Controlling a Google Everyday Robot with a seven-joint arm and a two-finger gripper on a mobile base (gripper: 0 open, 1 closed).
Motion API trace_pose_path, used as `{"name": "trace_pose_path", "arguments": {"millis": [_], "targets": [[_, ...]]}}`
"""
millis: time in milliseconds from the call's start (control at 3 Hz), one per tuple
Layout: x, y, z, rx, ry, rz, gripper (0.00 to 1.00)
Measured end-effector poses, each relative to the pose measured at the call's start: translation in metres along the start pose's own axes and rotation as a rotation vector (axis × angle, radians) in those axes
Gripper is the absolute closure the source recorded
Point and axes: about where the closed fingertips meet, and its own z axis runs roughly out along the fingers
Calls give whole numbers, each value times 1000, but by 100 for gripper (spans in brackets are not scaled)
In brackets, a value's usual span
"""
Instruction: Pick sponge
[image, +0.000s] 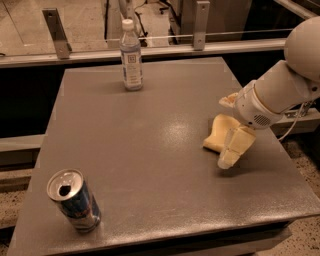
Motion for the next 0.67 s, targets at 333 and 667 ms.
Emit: {"name": "trace_pose_path", "arguments": {"millis": [333,667], "targets": [[3,-2,9,-35,4,28,0],[5,-3,11,-63,5,53,18]]}}
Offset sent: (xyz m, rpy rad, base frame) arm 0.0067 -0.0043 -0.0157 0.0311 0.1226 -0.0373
